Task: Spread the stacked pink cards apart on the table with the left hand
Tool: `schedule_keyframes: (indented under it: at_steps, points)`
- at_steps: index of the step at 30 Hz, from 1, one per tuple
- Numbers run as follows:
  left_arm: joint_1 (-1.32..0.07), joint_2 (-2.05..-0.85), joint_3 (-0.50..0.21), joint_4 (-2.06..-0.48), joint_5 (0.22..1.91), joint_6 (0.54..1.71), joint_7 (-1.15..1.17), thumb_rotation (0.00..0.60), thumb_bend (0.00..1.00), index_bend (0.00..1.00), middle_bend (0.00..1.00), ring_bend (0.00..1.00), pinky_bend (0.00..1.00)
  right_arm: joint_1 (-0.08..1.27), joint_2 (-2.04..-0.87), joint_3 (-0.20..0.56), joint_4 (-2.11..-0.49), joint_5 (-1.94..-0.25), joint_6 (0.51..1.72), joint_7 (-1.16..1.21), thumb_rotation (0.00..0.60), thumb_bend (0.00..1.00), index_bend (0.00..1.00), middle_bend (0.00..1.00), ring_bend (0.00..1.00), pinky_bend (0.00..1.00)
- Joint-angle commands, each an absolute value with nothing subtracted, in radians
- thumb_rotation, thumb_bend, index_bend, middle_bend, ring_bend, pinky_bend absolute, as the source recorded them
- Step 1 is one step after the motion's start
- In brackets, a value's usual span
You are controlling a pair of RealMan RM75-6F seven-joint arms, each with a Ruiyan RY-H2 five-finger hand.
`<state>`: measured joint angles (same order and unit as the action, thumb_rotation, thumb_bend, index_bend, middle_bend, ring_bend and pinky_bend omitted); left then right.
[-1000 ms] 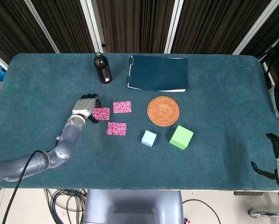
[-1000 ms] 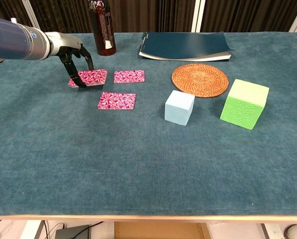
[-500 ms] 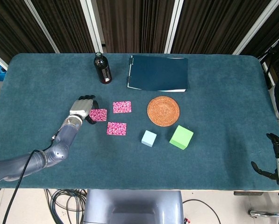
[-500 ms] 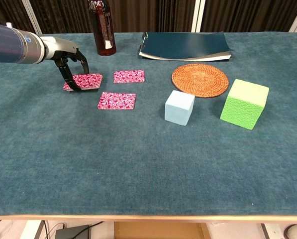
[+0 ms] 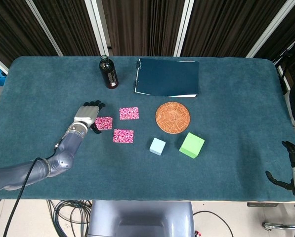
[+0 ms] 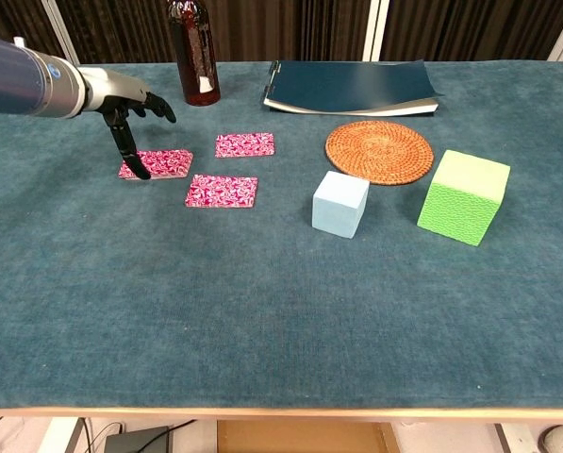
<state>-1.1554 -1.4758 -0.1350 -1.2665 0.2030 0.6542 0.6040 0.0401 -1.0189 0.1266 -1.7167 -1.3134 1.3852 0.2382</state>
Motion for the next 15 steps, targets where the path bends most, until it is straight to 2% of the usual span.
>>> schedule_keyframes:
  at_steps: [1,6,10,12,15]
  points:
    - [-1.157,-1.443,-0.146,-1.308,0.224,0.668,0.586,0.600,0.08,0.15,0.05,0.00,0.00,0.040,-1.019,0.127,-1.717,-1.313,1.385,0.239,0.600,0.25,0.08,0.05,0.13,0.18]
    - [-1.126,-1.357,-0.153,-1.415,0.367,0.755,0.562,0.600,0.10,0.15,0.06,0.00,0.00,0.038,-1.017,0.127,-1.713,-1.311,1.385,0.244,0.600,0.25,0.08,0.05,0.13,0.18]
    - [-0.981,-1.226,-0.133,-1.575,0.746,0.867,0.416,0.600,0.11,0.15,0.06,0.00,0.00,0.035,-1.015,0.127,-1.707,-1.312,1.390,0.248,0.600,0.25,0.08,0.05,0.13,0.18]
    - [-0.860,-1.124,-0.088,-1.671,0.964,1.000,0.321,0.600,0.11,0.15,0.07,0.00,0.00,0.034,-1.015,0.127,-1.701,-1.317,1.398,0.237,0.600,0.25,0.08,0.05,0.13,0.18]
    - [-0.719,-1.018,-0.020,-1.724,1.178,1.139,0.174,0.600,0.11,0.15,0.08,0.00,0.00,0.035,-1.020,0.127,-1.695,-1.324,1.407,0.209,0.600,0.25,0.08,0.05,0.13,0.18]
